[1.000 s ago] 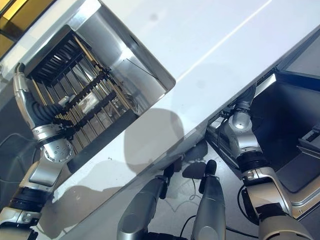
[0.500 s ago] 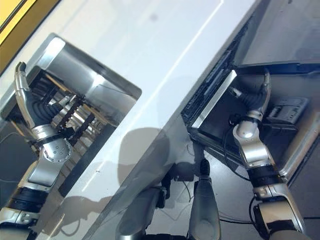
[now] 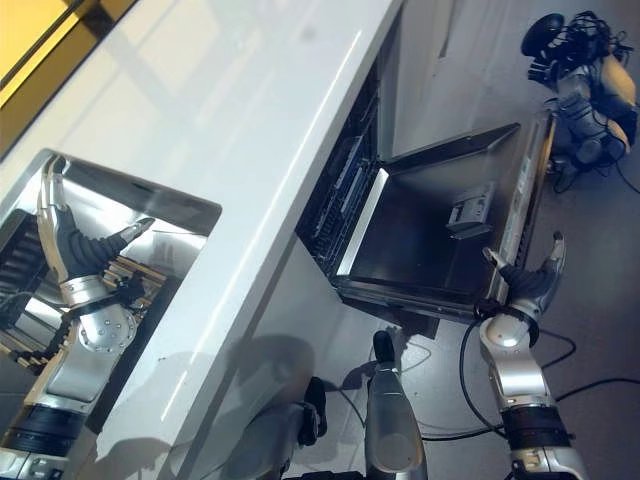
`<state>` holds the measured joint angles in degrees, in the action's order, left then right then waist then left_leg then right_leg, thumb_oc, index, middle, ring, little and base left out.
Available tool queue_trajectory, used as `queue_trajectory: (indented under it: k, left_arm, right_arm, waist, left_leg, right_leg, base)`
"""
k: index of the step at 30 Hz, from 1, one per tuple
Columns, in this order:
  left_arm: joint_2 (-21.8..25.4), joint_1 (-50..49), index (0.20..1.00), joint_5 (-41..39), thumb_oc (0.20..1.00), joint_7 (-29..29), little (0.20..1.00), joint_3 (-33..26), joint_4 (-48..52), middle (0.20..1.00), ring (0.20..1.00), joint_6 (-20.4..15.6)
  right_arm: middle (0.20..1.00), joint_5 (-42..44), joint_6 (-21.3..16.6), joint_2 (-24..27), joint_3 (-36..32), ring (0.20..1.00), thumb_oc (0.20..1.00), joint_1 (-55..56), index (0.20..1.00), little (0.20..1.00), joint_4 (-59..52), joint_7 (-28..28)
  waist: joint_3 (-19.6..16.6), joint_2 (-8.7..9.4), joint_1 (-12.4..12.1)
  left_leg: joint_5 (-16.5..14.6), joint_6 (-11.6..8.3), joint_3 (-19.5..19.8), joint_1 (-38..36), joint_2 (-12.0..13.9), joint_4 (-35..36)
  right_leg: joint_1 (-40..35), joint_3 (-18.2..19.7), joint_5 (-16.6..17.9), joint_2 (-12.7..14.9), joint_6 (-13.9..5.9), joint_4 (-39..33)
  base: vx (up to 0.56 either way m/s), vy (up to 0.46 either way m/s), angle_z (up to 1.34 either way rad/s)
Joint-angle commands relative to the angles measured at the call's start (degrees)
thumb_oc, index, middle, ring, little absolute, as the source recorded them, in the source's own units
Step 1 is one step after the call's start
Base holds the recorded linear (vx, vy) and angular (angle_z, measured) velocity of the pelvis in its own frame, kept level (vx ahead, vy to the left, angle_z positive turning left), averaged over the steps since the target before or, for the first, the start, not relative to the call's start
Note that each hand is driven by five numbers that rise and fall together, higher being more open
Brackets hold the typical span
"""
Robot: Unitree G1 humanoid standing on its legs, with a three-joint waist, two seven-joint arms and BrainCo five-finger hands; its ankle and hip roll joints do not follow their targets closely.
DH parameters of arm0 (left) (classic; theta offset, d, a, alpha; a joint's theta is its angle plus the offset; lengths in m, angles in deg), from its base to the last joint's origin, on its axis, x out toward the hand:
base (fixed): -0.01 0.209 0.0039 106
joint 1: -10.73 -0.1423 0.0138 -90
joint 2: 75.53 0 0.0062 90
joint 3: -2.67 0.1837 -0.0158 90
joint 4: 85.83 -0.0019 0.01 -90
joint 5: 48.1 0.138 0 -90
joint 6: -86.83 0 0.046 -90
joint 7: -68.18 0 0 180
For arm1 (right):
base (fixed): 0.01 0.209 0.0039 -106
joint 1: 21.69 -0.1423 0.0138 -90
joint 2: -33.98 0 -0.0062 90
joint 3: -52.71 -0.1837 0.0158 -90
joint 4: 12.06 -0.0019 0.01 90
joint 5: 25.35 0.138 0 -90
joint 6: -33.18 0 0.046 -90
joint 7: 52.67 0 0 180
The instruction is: Pick up plates and place into dishwasher.
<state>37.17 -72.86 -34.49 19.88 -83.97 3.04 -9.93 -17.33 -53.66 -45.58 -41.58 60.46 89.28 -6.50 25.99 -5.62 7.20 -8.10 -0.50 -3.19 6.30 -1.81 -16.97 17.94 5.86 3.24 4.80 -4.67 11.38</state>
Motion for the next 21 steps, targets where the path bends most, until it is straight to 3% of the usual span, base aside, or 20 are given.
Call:
queue_trajectory:
  k: [1,9,11,13,16,18,21]
  left_arm:
    - [-2.02,-4.19,1.000,2.37,1.000,-2.23,1.000,-2.20,2.03,1.000,1.000,-3.33]
    - [-3.74,-3.46,1.000,1.67,1.000,-6.77,1.000,0.38,1.79,1.000,1.000,-3.74]
    - [-3.97,-1.46,1.000,1.50,1.000,-8.41,1.000,1.81,1.19,1.000,1.000,-3.43]
    - [-4.73,0.91,1.000,1.20,1.000,-10.08,1.000,4.02,0.40,1.000,1.000,-3.02]
    - [-5.52,2.47,1.000,0.70,1.000,-11.46,1.000,5.87,-0.35,1.000,1.000,-2.84]
    - [-5.86,3.24,1.000,0.34,1.000,-12.01,1.000,6.73,-0.59,1.000,1.000,-2.71]
    - [-6.23,4.24,1.000,-0.17,1.000,-11.89,1.000,7.83,0.34,1.000,1.000,-2.21]
  right_arm:
    - [1.000,-0.32,-3.97,0.84,-2.71,1.000,1.000,4.82,1.000,1.000,-4.50,6.14]
    - [1.000,1.93,-6.45,0.51,-2.24,1.000,1.000,6.01,1.000,1.000,-2.49,12.16]
    - [1.000,4.03,-8.91,0.53,-1.53,1.000,1.000,4.05,1.000,1.000,-1.31,16.07]
    - [1.000,4.56,-10.93,0.44,-0.84,1.000,1.000,1.39,1.000,1.000,-0.01,21.53]
    - [1.000,5.99,-13.03,0.21,-0.58,1.000,1.000,-1.07,1.000,1.000,1.25,25.01]
    - [1.000,7.30,-14.17,0.04,-0.39,1.000,1.000,-2.29,1.000,1.000,2.16,24.89]
    - [1.000,12.02,-16.74,-0.74,0.66,1.000,1.000,-4.34,1.000,1.000,3.41,16.66]
  waist:
    - [-3.60,-1.08,2.00]
    - [0.61,-5.38,4.61]
    - [1.83,-6.39,5.01]
    - [3.44,-8.62,5.56]
    - [3.80,-10.95,5.81]
    - [3.80,-12.05,5.83]
    - [3.80,-13.46,5.52]
  left_leg:
    - [-6.04,2.74,-0.65,7.66,-2.13,-11.76]
    - [-6.77,3.41,-2.71,10.26,-3.68,-12.95]
    - [-6.35,3.35,-3.36,12.22,-4.16,-13.17]
    - [-6.88,3.14,-3.87,13.96,-4.59,-13.91]
    - [-7.04,2.82,-4.36,16.25,-5.30,-14.39]
    - [-7.16,2.63,-4.70,17.71,-5.57,-14.75]
    - [-7.21,2.42,-5.18,20.44,-5.99,-15.64]
  right_leg:
    - [-1.69,5.20,1.90,5.52,-2.82,0.60]
    - [3.78,7.82,1.35,6.67,-3.19,4.45]
    - [6.31,8.37,1.45,6.95,-3.06,5.37]
    - [8.48,8.57,0.29,7.05,-2.96,6.87]
    - [11.21,9.17,-0.44,7.27,-2.78,7.81]
    - [12.99,9.45,-0.72,7.47,-2.70,8.37]
    - [15.94,9.73,-1.23,7.56,-2.57,9.58]
  base:
    - [-0.02,0.156,-0.38]
    - [-0.10,0.147,-0.30]
    - [-0.20,0.106,-0.27]
    - [-0.14,0.137,-0.10]
    - [-0.07,0.115,-0.04]
    - [-0.02,0.097,0.01]
    - [-0.01,0.043,-0.08]
